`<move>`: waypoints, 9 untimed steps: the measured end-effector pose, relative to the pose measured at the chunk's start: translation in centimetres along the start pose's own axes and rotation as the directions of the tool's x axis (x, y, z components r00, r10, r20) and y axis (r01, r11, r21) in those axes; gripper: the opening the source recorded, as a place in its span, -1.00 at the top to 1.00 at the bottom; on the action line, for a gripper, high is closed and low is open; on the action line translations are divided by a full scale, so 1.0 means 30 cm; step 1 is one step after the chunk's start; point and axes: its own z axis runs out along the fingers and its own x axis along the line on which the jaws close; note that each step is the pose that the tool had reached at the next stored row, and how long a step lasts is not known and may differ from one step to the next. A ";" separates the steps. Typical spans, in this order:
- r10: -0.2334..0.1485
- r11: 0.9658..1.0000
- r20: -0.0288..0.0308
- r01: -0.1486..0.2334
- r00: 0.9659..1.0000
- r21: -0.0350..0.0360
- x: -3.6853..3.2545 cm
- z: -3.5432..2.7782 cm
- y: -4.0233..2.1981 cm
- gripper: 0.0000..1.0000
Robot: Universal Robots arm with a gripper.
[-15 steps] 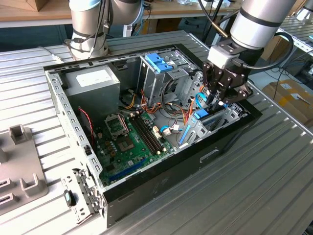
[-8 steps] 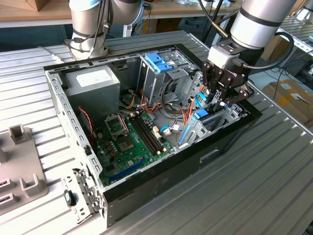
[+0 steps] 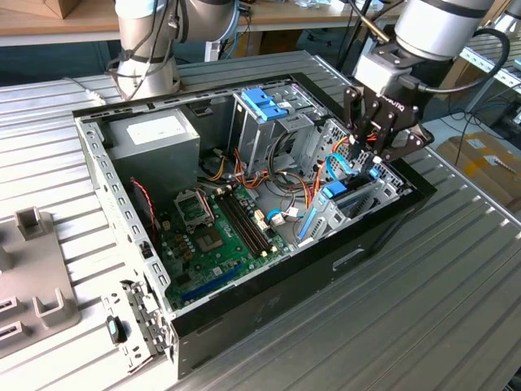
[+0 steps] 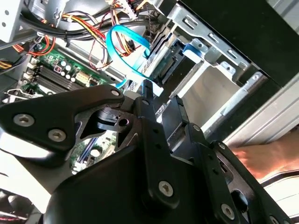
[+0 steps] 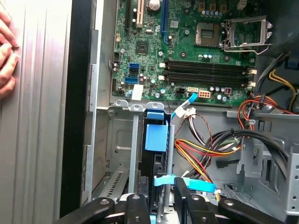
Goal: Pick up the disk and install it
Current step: 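Insert the first disk wire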
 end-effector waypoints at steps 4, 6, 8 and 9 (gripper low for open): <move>0.000 1.000 0.000 0.000 1.000 0.000 0.001 -0.031 -0.001 0.29; 0.000 1.000 0.000 0.000 1.000 0.000 0.001 -0.031 0.000 0.29; 0.000 1.000 0.000 0.000 1.000 0.000 0.001 -0.031 -0.001 0.29; 0.000 1.000 0.000 0.000 1.000 0.000 0.001 -0.032 -0.001 0.29</move>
